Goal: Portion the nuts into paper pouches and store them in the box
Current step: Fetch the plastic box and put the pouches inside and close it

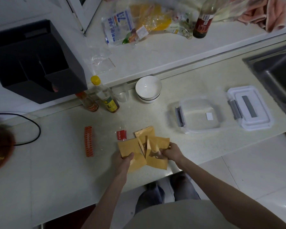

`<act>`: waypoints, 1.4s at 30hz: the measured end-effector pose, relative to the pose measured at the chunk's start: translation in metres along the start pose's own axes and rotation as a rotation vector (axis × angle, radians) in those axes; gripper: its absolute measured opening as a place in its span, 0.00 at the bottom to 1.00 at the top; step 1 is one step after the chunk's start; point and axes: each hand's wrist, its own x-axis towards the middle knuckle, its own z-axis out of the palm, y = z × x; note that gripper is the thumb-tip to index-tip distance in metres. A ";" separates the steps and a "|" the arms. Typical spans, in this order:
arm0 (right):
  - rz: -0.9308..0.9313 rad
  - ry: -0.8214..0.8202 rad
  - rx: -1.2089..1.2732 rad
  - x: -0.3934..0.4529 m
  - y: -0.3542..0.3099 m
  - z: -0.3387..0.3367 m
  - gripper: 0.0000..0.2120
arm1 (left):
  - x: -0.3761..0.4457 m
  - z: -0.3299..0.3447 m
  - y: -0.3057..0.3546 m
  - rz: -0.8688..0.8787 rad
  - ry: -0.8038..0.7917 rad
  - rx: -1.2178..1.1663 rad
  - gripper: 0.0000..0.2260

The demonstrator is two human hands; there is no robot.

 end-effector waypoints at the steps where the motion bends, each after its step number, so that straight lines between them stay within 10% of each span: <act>1: -0.044 0.006 -0.002 -0.002 -0.006 -0.008 0.15 | -0.002 0.000 0.004 0.043 0.008 -0.014 0.22; 12: -0.257 0.126 0.203 -0.026 -0.069 -0.146 0.14 | -0.043 0.112 0.111 0.661 -0.040 0.233 0.36; 25: -0.373 0.398 0.130 0.011 -0.086 -0.277 0.09 | -0.042 0.271 0.127 0.677 -0.261 0.313 0.36; 42: -0.399 0.326 -0.187 0.054 -0.093 -0.272 0.17 | -0.029 0.271 0.135 0.702 0.048 0.381 0.14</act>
